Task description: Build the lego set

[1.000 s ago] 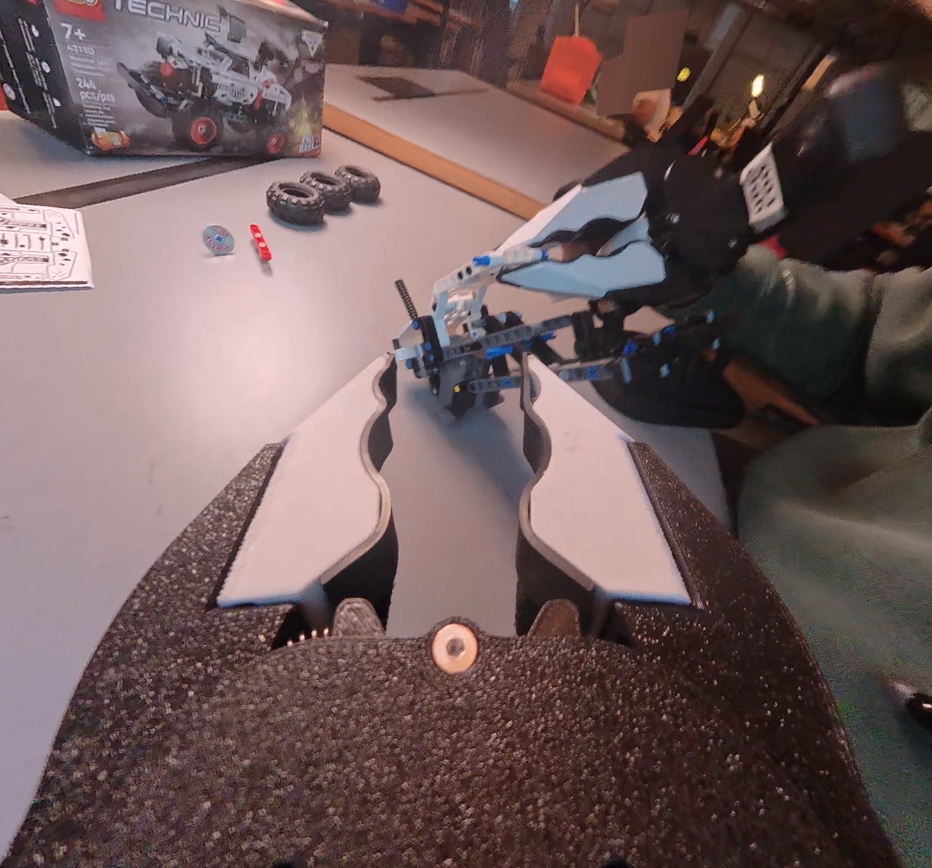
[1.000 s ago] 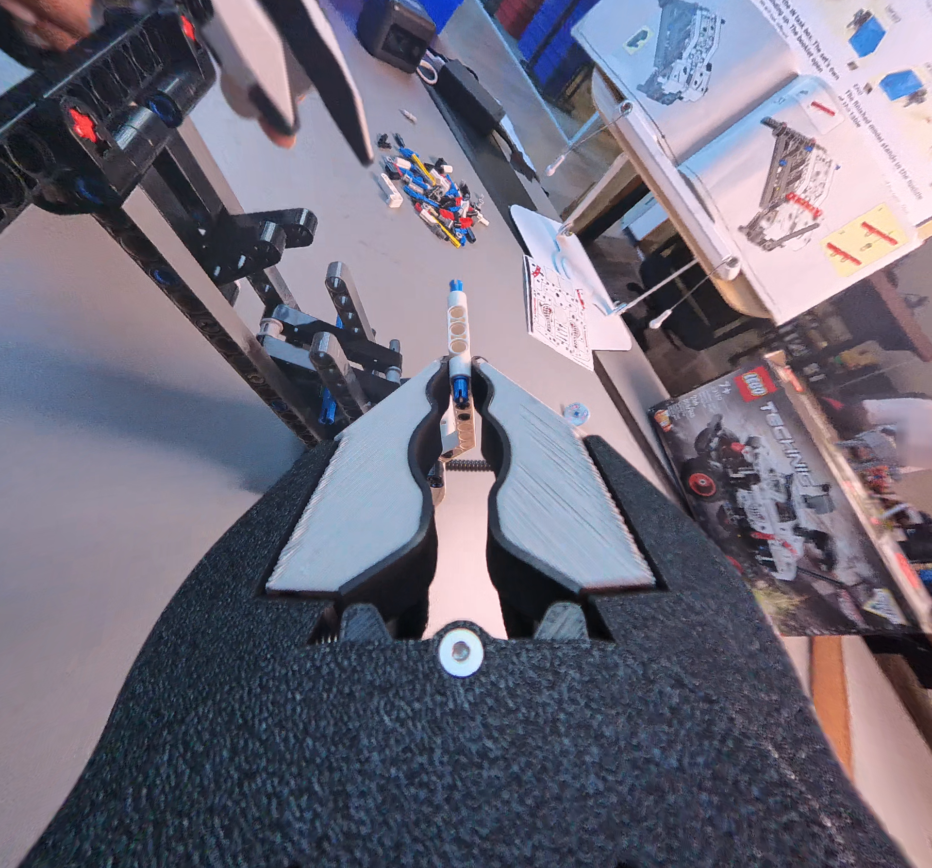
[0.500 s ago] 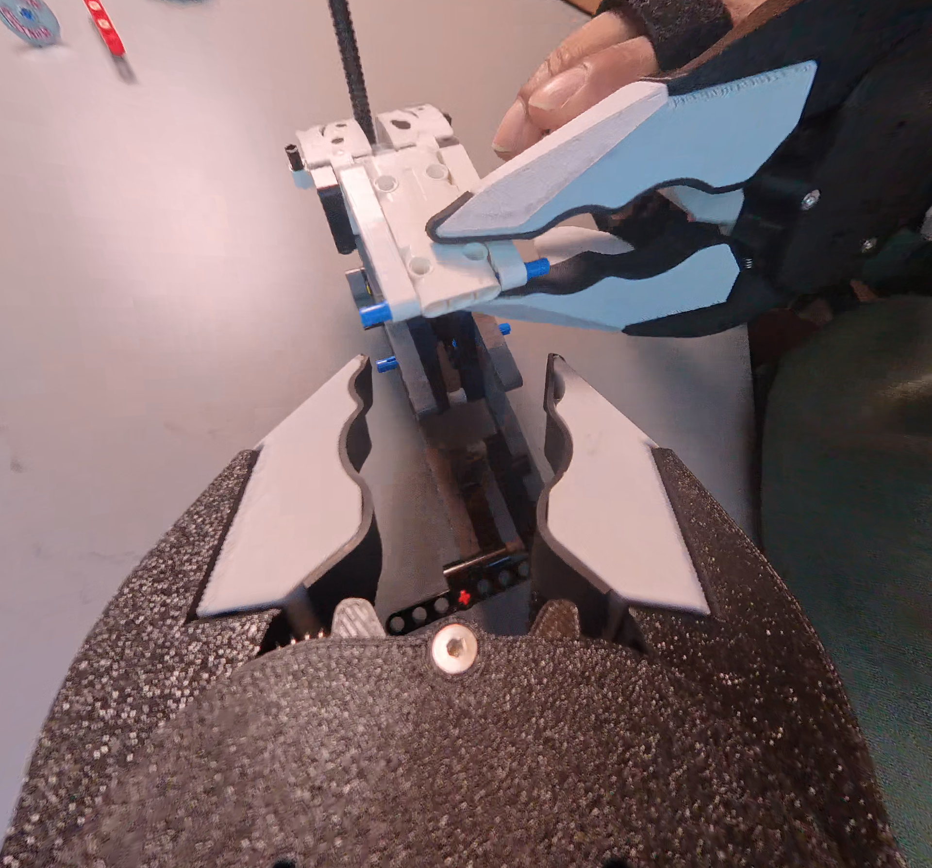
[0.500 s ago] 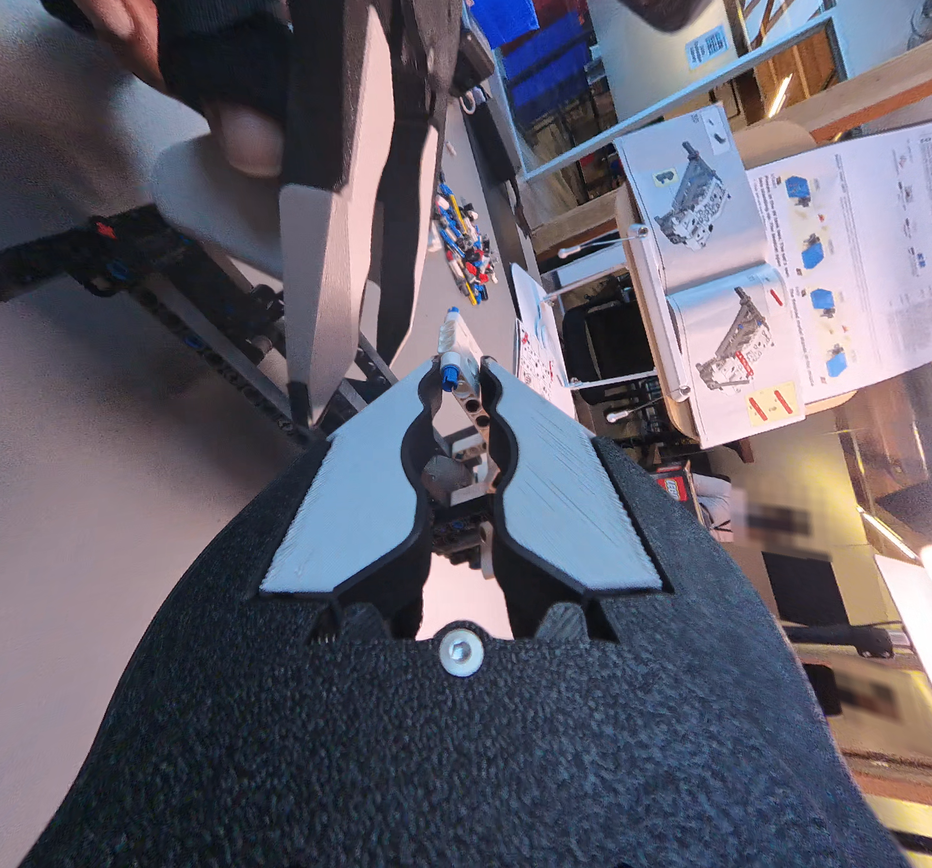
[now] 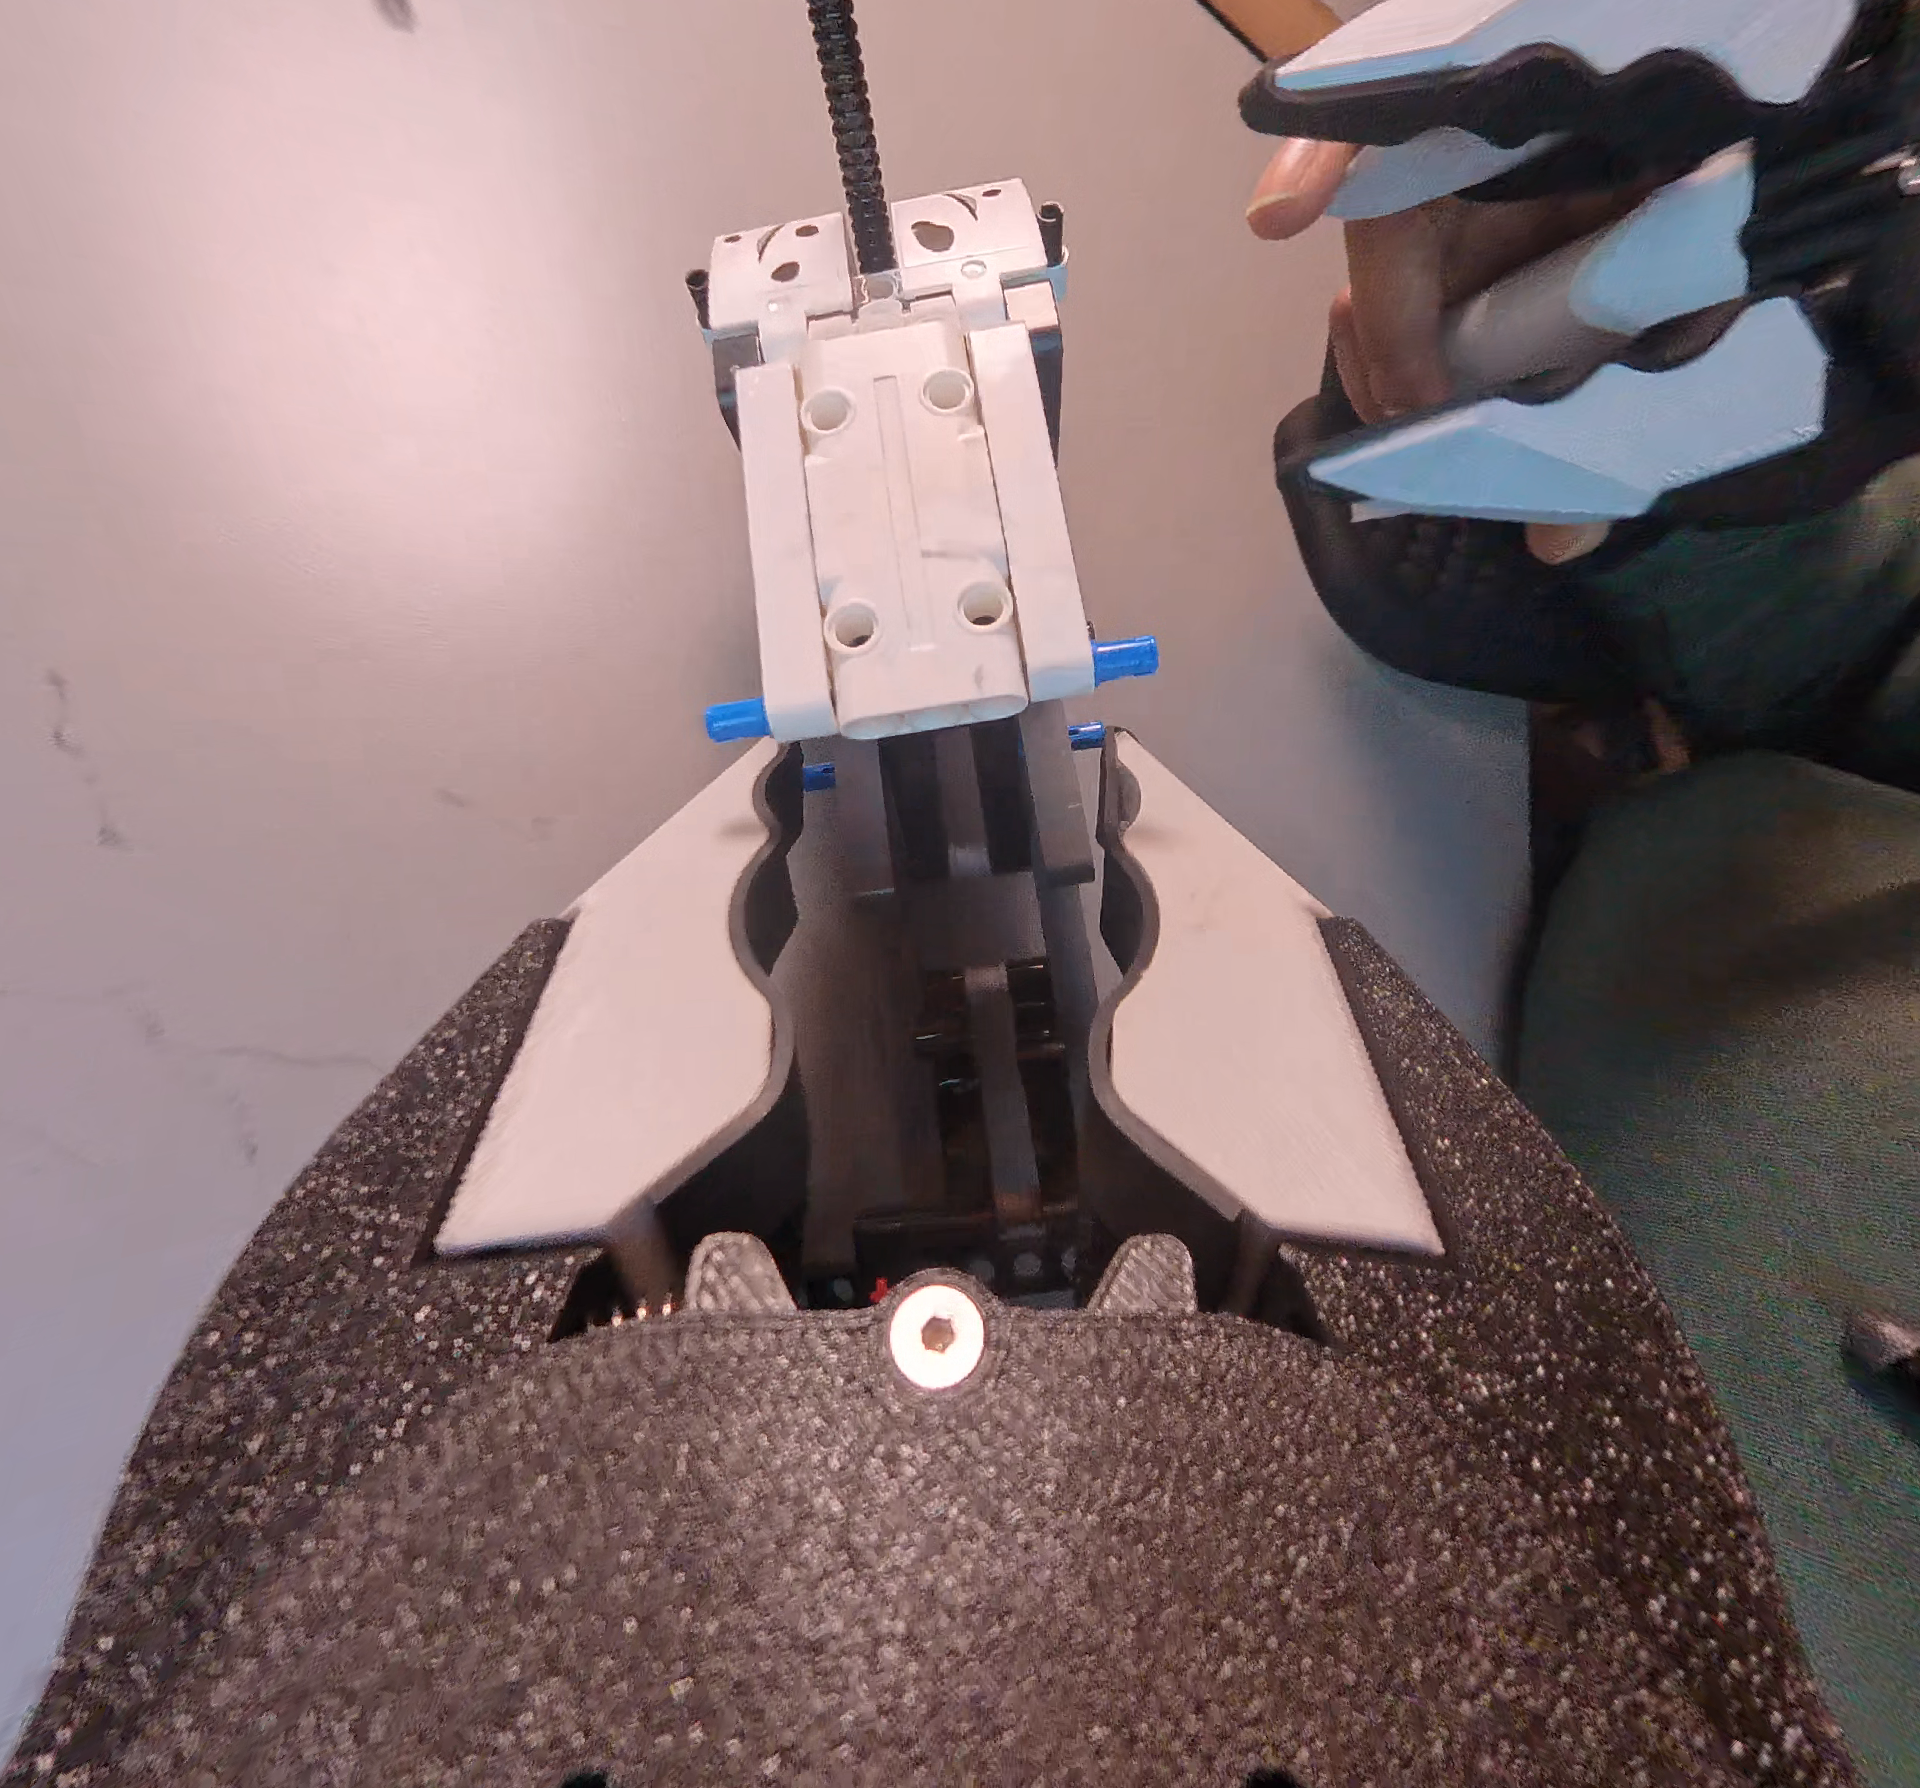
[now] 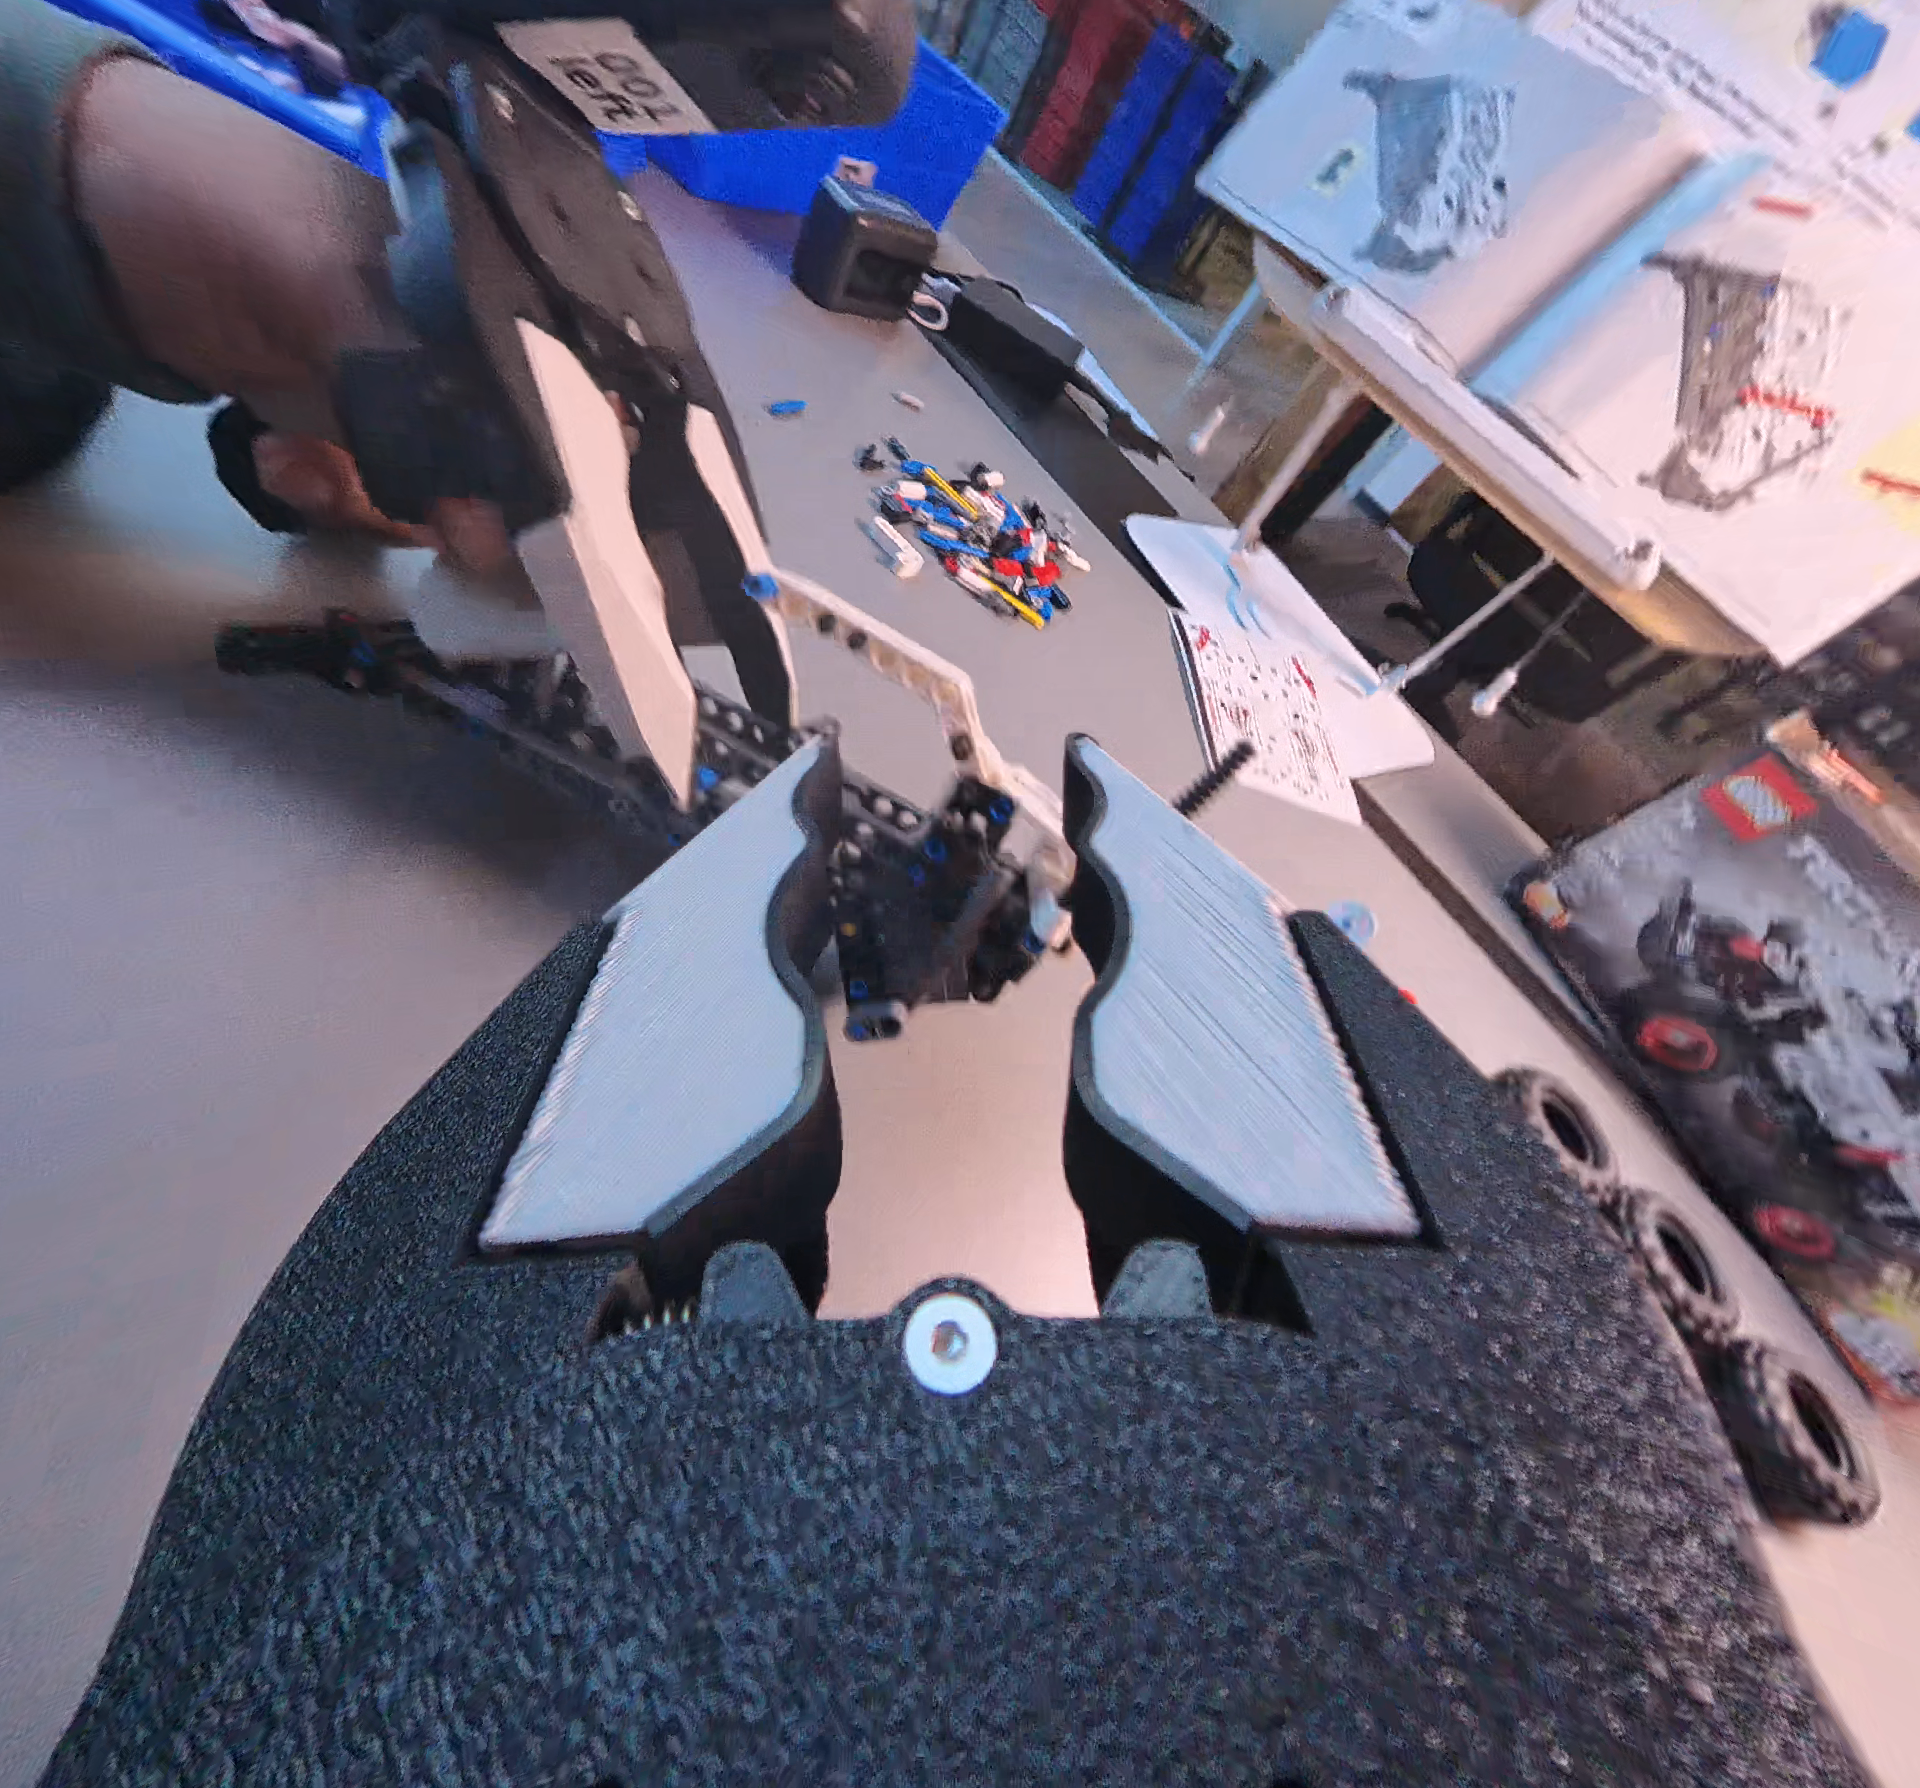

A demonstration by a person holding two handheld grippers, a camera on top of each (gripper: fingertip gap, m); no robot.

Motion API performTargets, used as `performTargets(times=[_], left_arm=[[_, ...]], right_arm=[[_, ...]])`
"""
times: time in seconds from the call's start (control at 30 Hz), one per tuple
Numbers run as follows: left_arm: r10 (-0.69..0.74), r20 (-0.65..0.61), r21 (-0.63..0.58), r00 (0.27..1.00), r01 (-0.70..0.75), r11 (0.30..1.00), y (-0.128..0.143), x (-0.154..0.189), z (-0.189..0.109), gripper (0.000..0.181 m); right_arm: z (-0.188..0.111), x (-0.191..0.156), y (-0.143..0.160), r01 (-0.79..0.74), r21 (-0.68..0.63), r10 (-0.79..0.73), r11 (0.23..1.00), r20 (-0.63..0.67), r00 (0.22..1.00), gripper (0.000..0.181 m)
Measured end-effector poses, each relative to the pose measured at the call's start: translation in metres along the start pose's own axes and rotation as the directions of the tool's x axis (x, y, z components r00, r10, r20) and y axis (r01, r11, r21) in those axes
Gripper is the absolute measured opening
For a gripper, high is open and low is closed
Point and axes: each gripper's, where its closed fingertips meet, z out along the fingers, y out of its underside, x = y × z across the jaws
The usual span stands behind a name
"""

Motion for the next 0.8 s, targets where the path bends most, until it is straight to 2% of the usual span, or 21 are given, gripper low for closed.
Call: performTargets(times=[0.13,0.3,0.37,0.57,0.7,0.8], left_arm=[[-0.082,-0.092,0.002,0.992,0.083,0.997,-0.003,-0.001,-0.003,0.057],[-0.131,-0.132,0.001,0.983,0.132,0.991,-0.004,-0.003,-0.004,0.057],[-0.139,-0.126,0.006,0.982,0.141,0.990,-0.004,-0.002,-0.004,0.057],[-0.129,-0.051,0.061,0.990,0.132,0.989,-0.009,0.002,0.001,0.057],[-0.048,0.072,0.070,0.996,0.043,0.997,-0.007,-0.001,0.004,0.057],[0.018,0.168,0.084,0.986,-0.032,0.996,-0.009,-0.006,0.004,0.057]], right_arm=[[-0.005,0.013,0.019,-0.116,-0.003,0.116,0.993,0.001,0.993,0.037],[0.007,0.008,0.030,-0.114,-0.050,0.115,0.992,0.017,0.993,0.021],[0.013,0.004,0.032,-0.142,-0.073,0.144,0.987,0.028,0.989,0.020],[0.031,0.005,0.035,-0.254,-0.114,0.254,0.960,-0.016,0.967,0.020],[0.034,0.009,0.035,-0.314,-0.085,0.312,0.946,-0.034,0.950,0.009],[0.036,0.011,0.038,-0.326,-0.075,0.324,0.942,-0.036,0.945,0.009]])
